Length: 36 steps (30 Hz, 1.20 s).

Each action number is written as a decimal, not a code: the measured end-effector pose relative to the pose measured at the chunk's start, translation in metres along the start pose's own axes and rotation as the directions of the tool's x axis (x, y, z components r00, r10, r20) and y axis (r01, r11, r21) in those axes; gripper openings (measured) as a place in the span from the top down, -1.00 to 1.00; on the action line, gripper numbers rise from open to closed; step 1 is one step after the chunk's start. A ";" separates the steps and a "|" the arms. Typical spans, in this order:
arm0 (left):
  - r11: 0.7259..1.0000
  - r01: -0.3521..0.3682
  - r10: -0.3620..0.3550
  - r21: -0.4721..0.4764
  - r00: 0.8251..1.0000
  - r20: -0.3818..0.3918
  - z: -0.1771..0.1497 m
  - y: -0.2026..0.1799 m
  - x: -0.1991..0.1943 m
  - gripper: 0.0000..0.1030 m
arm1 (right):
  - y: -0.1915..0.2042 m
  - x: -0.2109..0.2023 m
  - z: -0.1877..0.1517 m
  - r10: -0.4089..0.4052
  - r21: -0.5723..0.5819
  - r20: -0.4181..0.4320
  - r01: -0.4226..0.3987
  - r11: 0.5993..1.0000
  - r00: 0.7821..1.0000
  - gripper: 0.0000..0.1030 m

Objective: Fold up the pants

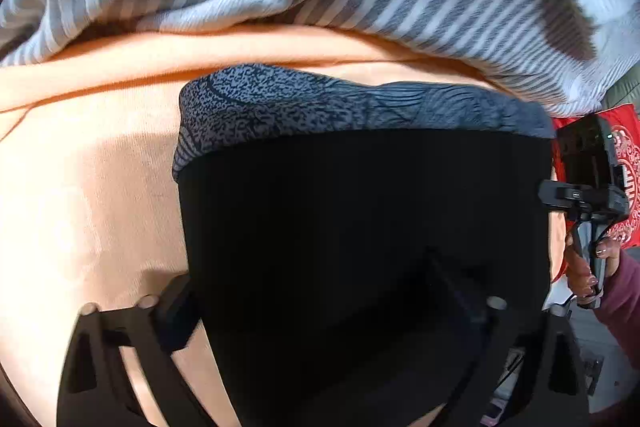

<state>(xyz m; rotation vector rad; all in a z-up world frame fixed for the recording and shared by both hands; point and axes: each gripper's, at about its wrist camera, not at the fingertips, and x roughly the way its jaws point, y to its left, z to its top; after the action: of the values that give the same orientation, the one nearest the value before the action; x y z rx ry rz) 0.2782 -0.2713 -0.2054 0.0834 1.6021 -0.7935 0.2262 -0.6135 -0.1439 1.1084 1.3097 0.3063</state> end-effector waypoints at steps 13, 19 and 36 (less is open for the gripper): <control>0.999 -0.026 0.024 0.045 0.998 0.059 -0.017 -0.053 -0.044 -0.25 | 0.010 -0.040 -0.037 0.166 0.092 0.076 -0.172 0.981 0.983 -0.02; 0.998 -0.029 0.025 0.062 0.997 0.069 -0.030 -0.099 -0.056 -0.25 | 0.025 -0.055 -0.069 0.182 0.100 0.066 -0.188 0.977 0.981 -0.02; 0.999 -0.028 0.027 0.041 0.999 0.036 -0.118 -0.162 -0.067 -0.25 | 0.001 -0.114 -0.149 0.236 0.174 0.034 -0.238 0.956 0.971 -0.03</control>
<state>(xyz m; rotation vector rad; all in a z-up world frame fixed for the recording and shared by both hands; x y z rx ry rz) 0.1146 -0.3061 -0.0768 0.1202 1.5482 -0.8026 0.0623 -0.6262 -0.0534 1.4210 1.2110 0.3647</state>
